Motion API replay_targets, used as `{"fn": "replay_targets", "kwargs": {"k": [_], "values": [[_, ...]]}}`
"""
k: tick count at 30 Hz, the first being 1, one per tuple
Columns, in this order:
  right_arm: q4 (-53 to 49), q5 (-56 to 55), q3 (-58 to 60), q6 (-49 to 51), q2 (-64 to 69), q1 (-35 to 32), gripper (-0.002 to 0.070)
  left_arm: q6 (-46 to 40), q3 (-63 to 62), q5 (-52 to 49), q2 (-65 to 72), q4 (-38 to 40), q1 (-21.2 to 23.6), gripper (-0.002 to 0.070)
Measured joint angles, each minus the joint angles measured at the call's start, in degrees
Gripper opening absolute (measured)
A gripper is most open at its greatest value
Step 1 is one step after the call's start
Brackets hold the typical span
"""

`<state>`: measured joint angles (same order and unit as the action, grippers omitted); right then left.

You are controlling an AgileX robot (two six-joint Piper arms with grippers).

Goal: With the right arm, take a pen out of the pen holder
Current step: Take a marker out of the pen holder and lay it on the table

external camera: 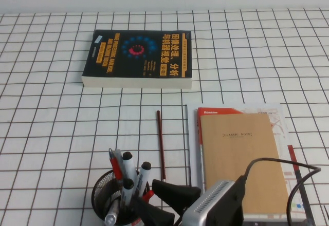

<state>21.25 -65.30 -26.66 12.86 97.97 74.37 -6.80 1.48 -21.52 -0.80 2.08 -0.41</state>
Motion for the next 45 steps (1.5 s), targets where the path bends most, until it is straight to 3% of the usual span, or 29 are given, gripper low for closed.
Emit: {"fn": "replay_targets", "kwargs": {"k": [22,45], "values": [[-1.17,0.00,-0.23,0.66,2.55,0.00,0.0324,0.00,0.00,0.00,0.00,0.00,0.00,-0.0004],[-1.42,0.00,-1.21,0.47,2.58,0.00,0.0099,0.00,0.00,0.00,0.00,0.00,0.00,-0.0004]]}}
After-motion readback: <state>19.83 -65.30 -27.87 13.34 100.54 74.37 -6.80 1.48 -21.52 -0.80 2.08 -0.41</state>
